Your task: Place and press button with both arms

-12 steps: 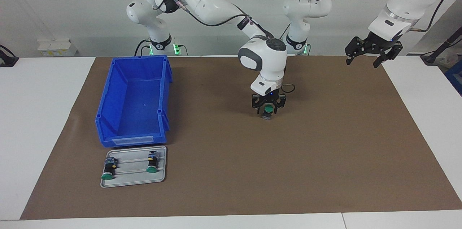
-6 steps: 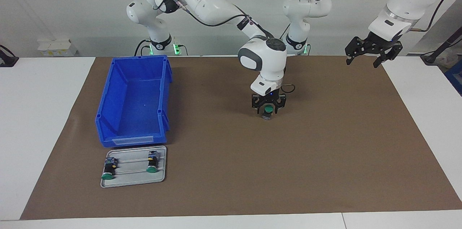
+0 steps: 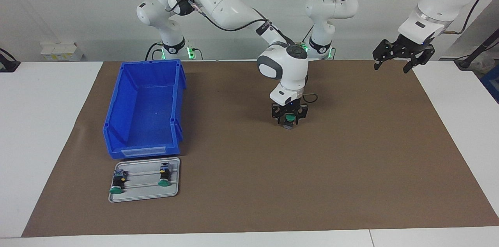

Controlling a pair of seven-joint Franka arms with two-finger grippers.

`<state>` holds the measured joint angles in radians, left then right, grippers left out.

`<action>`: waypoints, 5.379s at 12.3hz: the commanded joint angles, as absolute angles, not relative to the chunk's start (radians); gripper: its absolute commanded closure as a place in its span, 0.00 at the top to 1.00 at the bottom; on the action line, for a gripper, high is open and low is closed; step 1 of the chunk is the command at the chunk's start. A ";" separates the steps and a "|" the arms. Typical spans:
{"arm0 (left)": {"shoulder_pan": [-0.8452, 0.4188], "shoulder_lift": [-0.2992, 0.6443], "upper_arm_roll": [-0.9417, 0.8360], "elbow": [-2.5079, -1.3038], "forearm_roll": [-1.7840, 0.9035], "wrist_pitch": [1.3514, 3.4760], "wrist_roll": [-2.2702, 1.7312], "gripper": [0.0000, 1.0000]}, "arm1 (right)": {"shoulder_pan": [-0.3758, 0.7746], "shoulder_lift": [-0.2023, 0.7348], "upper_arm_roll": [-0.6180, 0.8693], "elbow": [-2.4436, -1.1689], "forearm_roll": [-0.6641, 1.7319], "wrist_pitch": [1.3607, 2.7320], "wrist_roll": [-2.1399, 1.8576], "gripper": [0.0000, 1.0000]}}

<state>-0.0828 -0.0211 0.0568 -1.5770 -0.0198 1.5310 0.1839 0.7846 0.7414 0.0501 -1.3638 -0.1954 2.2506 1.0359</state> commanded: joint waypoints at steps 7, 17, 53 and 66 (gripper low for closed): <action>-0.069 -0.052 0.046 -1.612 -0.002 1.540 0.184 1.00 | 0.790 0.753 0.054 -1.361 -0.218 2.255 1.078 0.69; -0.069 -0.052 0.046 -1.612 -0.002 1.540 0.184 1.00 | 0.784 0.753 0.049 -1.350 -0.218 2.240 1.078 0.31; -0.069 -0.052 0.046 -1.612 -0.002 1.540 0.184 1.00 | 0.020 -0.019 -0.006 -2.305 -0.080 2.577 0.298 0.14; -0.069 -0.052 0.046 -1.612 -0.002 1.540 0.184 1.00 | -0.029 0.150 -0.005 -2.381 -0.080 2.873 0.236 0.13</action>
<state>-0.0828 -0.0212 0.0568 -1.5770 -0.0198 1.5310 0.1839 -0.0155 0.1204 -0.0160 -2.3649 -0.1007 2.8090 0.2670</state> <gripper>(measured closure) 0.000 0.555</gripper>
